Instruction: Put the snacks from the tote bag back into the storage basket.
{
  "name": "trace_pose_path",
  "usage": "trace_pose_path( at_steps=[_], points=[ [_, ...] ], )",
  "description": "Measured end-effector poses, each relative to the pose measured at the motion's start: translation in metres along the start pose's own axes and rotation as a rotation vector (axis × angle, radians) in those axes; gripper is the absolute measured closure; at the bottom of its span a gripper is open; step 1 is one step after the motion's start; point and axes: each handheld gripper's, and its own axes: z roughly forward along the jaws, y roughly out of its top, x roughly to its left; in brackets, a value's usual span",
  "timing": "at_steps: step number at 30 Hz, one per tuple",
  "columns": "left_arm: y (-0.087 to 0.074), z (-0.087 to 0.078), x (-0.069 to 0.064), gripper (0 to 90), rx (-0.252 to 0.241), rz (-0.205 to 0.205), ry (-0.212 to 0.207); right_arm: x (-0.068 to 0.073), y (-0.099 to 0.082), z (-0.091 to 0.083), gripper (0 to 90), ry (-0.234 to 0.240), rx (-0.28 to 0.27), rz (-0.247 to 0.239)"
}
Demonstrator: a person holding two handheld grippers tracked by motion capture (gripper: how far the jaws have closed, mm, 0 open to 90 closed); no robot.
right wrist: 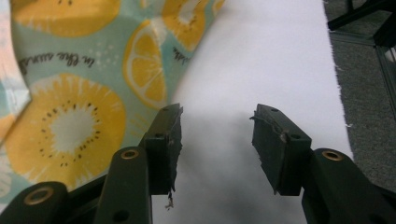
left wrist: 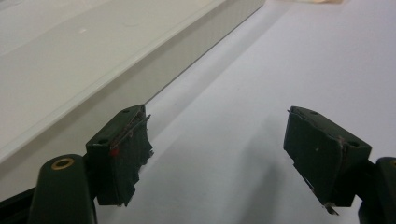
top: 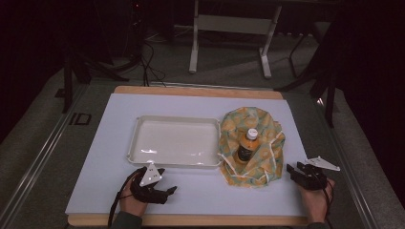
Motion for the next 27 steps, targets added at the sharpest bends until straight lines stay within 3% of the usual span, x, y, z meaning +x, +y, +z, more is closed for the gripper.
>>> trace_pose_path(
  at_steps=[2, 12, 19, 27],
  points=[
    [-0.0003, -0.0025, 0.0034, 20.7, -0.020, -0.013, -0.004, 0.0012, 0.0001, 0.0005, 52.1, -0.003, 0.006, -0.015],
    [-0.0013, -0.0032, 0.0058, 20.5, -0.019, -0.019, -0.019, 0.0014, 0.0008, 0.0018, 50.0, 0.007, 0.021, -0.018],
    [-0.0012, -0.0020, 0.0055, 21.5, -0.014, -0.016, -0.023, -0.0035, -0.0004, -0.0021, 49.5, 0.035, -0.018, 0.020],
    [-0.0007, -0.0002, 0.0025, 23.4, 0.004, 0.020, -0.037, 0.0010, 0.0003, -0.0024, 51.4, 0.019, -0.013, -0.026]
  ],
)
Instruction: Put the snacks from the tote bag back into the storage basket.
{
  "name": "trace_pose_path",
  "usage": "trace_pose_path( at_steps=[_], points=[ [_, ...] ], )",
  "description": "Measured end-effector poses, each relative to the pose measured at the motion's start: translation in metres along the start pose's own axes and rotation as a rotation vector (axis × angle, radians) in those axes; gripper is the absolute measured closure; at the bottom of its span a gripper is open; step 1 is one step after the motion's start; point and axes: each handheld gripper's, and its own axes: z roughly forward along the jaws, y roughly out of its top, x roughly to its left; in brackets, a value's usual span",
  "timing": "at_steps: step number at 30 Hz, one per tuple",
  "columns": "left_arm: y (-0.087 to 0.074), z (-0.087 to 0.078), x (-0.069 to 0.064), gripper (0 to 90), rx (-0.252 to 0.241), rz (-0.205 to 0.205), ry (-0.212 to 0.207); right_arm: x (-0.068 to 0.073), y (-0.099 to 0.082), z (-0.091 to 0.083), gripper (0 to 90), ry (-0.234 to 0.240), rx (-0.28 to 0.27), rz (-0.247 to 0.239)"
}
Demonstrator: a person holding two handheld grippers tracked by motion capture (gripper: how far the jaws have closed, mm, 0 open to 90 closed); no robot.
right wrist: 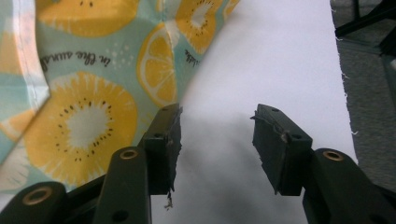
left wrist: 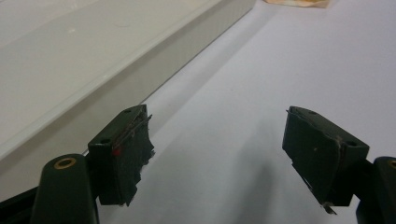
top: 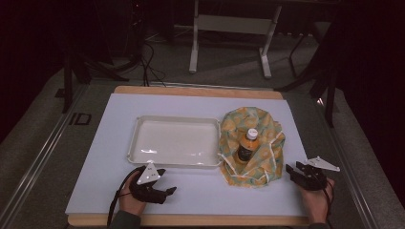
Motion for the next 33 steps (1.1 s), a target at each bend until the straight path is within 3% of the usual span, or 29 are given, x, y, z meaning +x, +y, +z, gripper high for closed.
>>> trace_pose_path(
  at_steps=[11, 33],
  points=[
    [0.000, 0.001, -0.002, 23.5, 0.004, 0.016, 0.008, 0.002, 0.018, -0.011, 51.4, 0.041, -0.033, -0.030],
    [0.001, 0.002, -0.001, 23.5, 0.019, 0.018, 0.002, 0.012, 0.049, -0.016, 54.2, 0.072, 0.047, -0.195]
  ],
)
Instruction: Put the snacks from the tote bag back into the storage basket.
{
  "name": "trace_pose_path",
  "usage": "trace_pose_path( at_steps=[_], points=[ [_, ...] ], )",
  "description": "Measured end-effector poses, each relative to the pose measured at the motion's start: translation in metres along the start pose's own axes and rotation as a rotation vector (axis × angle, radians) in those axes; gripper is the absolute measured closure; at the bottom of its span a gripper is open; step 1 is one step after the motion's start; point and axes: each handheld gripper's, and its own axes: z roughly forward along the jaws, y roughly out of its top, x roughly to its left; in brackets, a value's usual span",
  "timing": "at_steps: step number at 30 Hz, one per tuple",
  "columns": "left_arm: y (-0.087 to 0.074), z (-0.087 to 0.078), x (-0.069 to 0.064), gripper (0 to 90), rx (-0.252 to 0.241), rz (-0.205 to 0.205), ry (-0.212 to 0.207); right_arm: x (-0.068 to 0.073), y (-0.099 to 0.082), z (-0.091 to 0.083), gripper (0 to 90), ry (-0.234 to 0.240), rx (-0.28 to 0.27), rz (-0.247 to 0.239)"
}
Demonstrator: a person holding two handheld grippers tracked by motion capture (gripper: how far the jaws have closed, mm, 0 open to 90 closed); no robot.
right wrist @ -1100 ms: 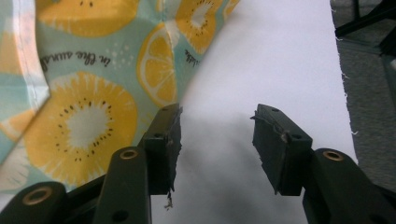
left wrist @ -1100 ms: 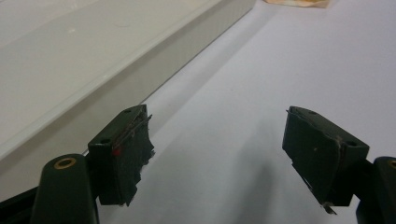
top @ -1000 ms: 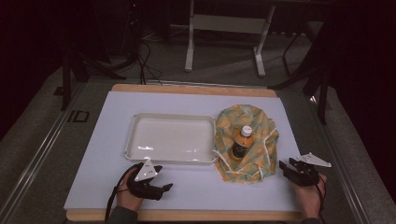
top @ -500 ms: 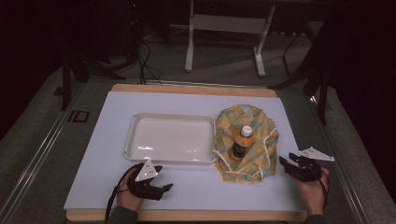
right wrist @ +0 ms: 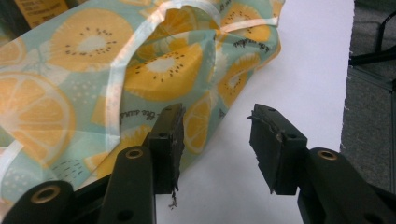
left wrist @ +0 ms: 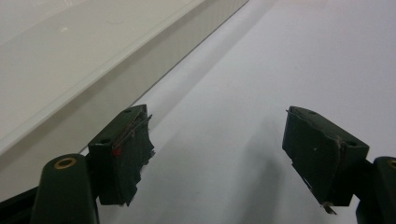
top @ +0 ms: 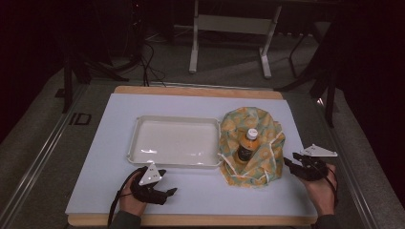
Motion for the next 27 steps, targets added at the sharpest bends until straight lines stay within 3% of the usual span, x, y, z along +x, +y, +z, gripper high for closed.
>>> trace_pose_path(
  at_steps=[13, 27],
  points=[
    [0.000, 0.000, 0.000, 23.5, 0.000, 0.005, 0.000, 0.002, 0.016, -0.006, 57.8, 0.022, 0.038, -0.065],
    [0.000, 0.000, 0.000, 23.5, -0.001, 0.001, -0.004, 0.011, 0.029, -0.015, 59.5, 0.044, 0.084, -0.175]
  ],
)
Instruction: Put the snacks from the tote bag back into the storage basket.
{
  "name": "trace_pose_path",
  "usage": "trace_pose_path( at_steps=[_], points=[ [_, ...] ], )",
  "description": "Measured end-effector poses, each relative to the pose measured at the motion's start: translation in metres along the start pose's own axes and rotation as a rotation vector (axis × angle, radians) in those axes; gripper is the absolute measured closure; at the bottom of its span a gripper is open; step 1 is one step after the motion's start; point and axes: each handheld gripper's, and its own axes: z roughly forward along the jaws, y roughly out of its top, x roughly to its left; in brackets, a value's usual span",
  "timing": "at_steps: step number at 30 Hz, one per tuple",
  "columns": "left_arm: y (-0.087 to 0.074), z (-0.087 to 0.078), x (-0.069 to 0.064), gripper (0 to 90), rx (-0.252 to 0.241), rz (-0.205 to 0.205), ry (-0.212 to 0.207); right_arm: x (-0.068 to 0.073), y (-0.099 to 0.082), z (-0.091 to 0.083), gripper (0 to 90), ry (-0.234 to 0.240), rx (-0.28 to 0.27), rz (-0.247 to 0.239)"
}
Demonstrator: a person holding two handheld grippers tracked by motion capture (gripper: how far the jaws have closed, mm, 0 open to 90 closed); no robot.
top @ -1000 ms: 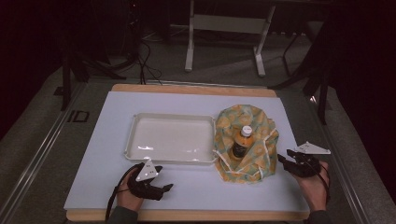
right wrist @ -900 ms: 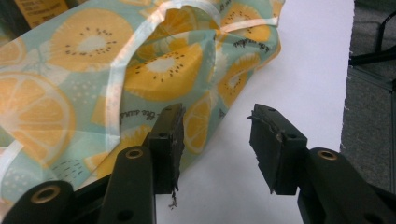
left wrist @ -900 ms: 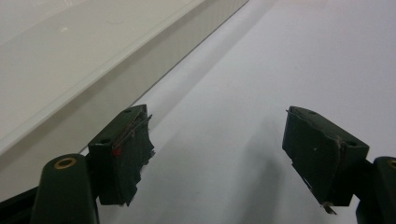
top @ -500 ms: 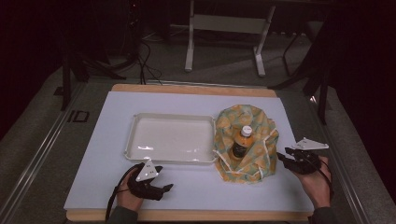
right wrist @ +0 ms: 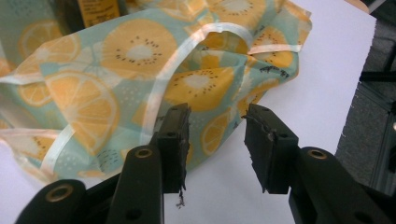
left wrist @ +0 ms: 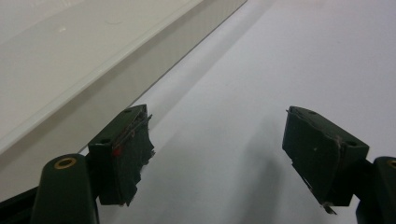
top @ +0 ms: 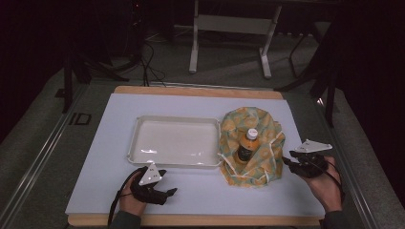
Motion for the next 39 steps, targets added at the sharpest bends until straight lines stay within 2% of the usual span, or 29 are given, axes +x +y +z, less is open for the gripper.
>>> trace_pose_path(
  at_steps=[3, 15, 24, 29, 32, 39],
  points=[
    [0.000, 0.000, 0.000, 23.5, 0.000, 0.000, -0.001, 0.001, 0.003, -0.001, 59.9, 0.004, 0.013, -0.025],
    [0.000, 0.000, 0.000, 23.5, 0.001, 0.002, -0.002, 0.007, 0.013, -0.005, 59.9, 0.016, 0.029, -0.072],
    [0.000, 0.000, 0.000, 23.5, 0.003, 0.002, -0.002, 0.013, 0.024, -0.005, 60.9, 0.044, 0.046, -0.131],
    [0.000, 0.000, -0.001, 23.5, 0.006, 0.007, -0.001, 0.014, 0.030, -0.006, 64.1, 0.054, 0.057, -0.154],
    [0.000, 0.000, -0.001, 23.5, 0.005, 0.008, -0.001, 0.017, 0.033, -0.007, 70.5, 0.066, 0.062, -0.174],
    [0.000, 0.000, -0.001, 23.5, 0.008, 0.012, -0.001, 0.020, 0.038, -0.005, 74.7, 0.073, 0.070, -0.203]
  ],
)
